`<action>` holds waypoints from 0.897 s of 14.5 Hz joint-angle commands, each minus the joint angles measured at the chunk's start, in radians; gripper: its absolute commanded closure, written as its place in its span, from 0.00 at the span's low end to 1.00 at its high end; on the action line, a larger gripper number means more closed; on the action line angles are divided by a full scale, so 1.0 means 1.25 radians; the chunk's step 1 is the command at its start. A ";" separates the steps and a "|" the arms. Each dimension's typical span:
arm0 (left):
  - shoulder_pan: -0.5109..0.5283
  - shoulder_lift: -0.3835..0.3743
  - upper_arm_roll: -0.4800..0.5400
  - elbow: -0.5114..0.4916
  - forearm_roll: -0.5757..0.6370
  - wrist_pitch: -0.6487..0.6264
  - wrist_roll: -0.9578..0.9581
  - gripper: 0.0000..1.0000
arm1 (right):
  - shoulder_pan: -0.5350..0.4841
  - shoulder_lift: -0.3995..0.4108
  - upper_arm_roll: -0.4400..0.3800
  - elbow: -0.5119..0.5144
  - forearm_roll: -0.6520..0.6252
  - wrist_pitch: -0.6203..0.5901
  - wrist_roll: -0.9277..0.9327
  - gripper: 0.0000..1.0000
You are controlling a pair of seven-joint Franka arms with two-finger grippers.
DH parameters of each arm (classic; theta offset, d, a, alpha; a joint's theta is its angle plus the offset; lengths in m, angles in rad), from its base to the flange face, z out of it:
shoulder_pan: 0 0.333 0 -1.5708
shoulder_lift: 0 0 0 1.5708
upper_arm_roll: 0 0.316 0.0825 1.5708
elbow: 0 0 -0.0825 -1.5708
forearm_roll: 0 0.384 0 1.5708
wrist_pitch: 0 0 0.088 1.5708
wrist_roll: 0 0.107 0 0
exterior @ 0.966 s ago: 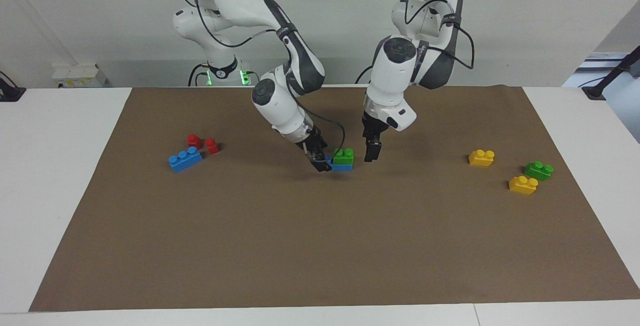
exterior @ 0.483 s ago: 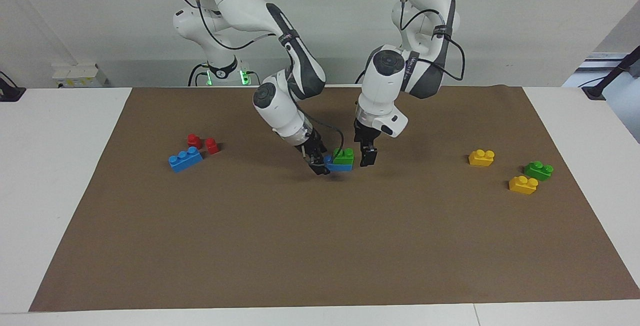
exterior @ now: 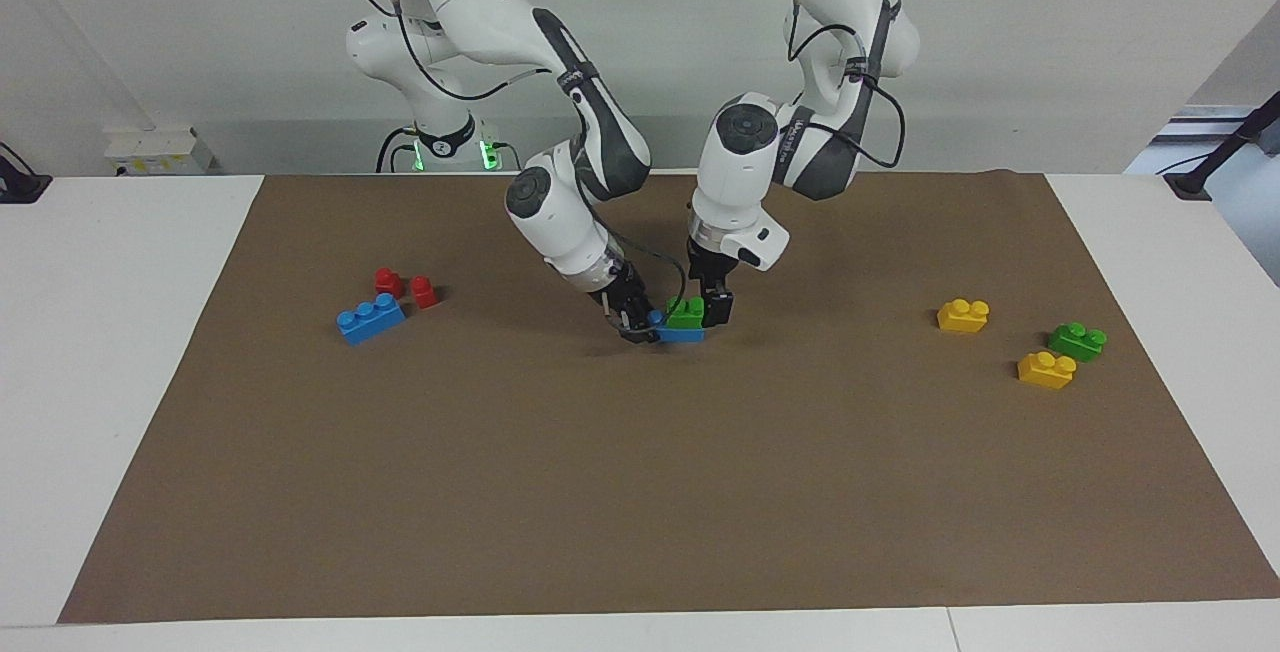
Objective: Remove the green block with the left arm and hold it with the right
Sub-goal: 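Grasp the green brick with the left gripper while the right gripper grasps blue, then pull the green brick away with the left gripper while the right gripper pulls blue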
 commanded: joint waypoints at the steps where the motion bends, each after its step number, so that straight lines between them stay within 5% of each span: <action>1: -0.019 -0.003 0.014 -0.035 0.016 0.047 -0.043 0.00 | 0.005 -0.002 0.000 -0.010 0.040 0.031 0.002 1.00; 10: -0.027 0.025 0.016 -0.039 0.075 0.112 -0.102 0.03 | 0.006 -0.002 0.000 -0.010 0.047 0.041 0.001 1.00; 12: -0.028 0.025 0.016 -0.038 0.090 0.112 -0.102 0.54 | 0.006 -0.002 0.000 -0.010 0.047 0.042 0.001 1.00; 13: -0.028 0.025 0.014 -0.037 0.095 0.112 -0.091 1.00 | 0.006 -0.002 0.000 -0.009 0.047 0.042 0.001 1.00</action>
